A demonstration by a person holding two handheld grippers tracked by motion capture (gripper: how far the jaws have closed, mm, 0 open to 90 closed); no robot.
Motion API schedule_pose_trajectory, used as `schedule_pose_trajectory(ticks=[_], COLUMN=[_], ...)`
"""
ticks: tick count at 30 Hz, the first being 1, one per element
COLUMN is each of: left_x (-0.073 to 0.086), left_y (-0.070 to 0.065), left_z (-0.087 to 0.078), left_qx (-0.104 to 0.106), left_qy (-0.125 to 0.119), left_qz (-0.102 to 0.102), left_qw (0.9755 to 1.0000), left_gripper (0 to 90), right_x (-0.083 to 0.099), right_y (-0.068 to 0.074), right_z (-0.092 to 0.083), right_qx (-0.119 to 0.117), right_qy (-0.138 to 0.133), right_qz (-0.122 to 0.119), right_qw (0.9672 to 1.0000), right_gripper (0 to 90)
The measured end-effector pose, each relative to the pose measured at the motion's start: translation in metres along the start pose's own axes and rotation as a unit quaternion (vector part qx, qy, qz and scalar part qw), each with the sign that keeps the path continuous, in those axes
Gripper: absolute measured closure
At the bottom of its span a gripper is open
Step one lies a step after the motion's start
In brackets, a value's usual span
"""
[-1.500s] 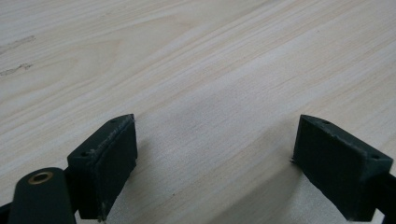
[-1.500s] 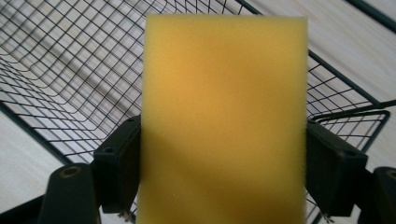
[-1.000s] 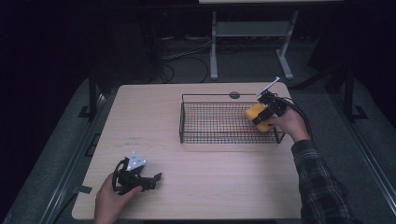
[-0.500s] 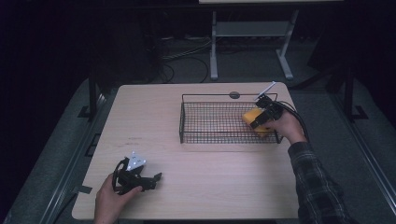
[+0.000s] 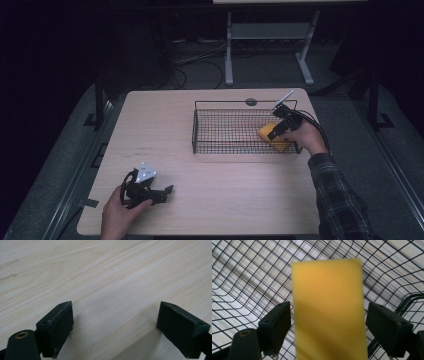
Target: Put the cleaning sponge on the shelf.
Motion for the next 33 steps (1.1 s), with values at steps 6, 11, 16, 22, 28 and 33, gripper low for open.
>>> schedule_pose_trajectory(ticks=[6,11,16,22,28,33], left_x=[0.0,0.0,0.0,0.0,0.0,0.0], left_y=[0.0,0.0,0.0,0.0,0.0,0.0], left_z=[0.0,0.0,0.0,0.0,0.0,0.0], left_qx=[0.0,0.0,0.0,0.0,0.0,0.0], left_qy=[0.0,0.0,0.0,0.0,0.0,0.0], left_qz=[0.0,0.0,0.0,0.0,0.0,0.0], left_qw=[1.0,1.0,1.0,1.0,1.0,1.0], left_gripper=[12.7,12.7,12.7,12.7,12.7,12.7], right_x=[0.0,0.0,-0.001,-0.001,0.004,0.013], right_y=[-0.001,0.0,0.002,0.006,0.012,0.018], right_z=[-0.004,-0.013,-0.027,-0.043,-0.056,-0.067], right_qx=[0.005,0.008,0.013,0.015,0.02,0.024], right_qy=[-0.003,-0.012,-0.025,-0.035,-0.042,-0.057], right_qz=[0.001,0.001,-0.003,-0.004,-0.005,-0.008], right_qw=[1.0,0.9999,0.9996,0.9993,0.9989,0.998], right_gripper=[18.5,18.1,17.6,14.1,13.1,9.2])
Point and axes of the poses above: each handheld gripper's, and its own axes: z roughly forward along the jaws, x roughly out of its underside, y roughly to its left, the point moved 2 cm from there along z, roughly forward along the jaws, and after that the axes turned 8 degrees about -z, right-handed, at the moved point
